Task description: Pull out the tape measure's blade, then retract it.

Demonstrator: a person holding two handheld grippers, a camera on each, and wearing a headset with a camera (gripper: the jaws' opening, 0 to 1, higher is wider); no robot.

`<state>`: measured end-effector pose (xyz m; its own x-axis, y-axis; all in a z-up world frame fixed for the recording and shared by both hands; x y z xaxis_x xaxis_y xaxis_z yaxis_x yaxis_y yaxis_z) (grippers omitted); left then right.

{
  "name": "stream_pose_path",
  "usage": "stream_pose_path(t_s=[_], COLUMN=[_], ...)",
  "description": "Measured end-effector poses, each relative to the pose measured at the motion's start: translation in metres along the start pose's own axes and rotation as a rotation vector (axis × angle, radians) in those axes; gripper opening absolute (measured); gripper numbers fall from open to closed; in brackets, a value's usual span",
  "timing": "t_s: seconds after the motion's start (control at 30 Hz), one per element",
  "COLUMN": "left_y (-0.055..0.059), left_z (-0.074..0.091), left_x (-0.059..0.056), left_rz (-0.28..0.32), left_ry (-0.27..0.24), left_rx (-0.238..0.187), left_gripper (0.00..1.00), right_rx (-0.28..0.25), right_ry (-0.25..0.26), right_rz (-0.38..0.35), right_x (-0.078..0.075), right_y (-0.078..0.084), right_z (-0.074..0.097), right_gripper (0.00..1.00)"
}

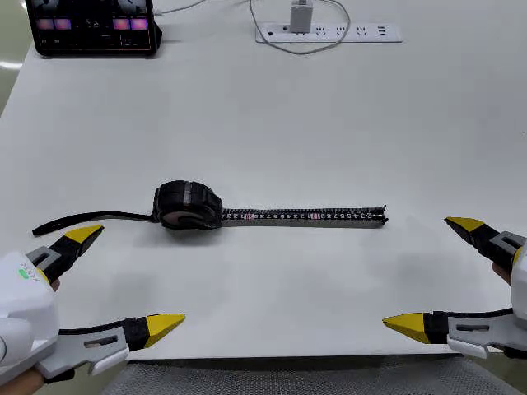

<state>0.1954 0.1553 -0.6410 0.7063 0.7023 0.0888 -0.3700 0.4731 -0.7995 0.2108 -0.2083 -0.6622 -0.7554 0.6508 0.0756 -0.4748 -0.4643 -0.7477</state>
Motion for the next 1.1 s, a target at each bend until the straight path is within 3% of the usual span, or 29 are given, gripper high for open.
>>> stream_pose_path(t_s=[1.1], left_y=[-0.0041], left_z=[-0.0020], left_x=[0.0024], left_rz=[0.047], left_ry=[-0.020], left_rx=[-0.013], left_gripper=[0.89], right_rx=[0.002], right_ry=[-0.002], right_rz=[-0.005], right_x=[0.0008], right_y=[0.0008], right_z=[-0.0005], right_gripper=[0.99])
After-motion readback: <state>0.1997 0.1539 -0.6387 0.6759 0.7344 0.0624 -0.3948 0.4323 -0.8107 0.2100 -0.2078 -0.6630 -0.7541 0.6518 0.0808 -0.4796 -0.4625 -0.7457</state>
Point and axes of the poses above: the centre of the closed fingertips' face, and the gripper's own axes: z roughly backward along the fingers, x roughly to its left, y roughly out of its underside, the point moved 5 cm from there along z, roughly backward along the fingers, and after that the axes turned 5 degrees about -z, right-handed, at the moved point
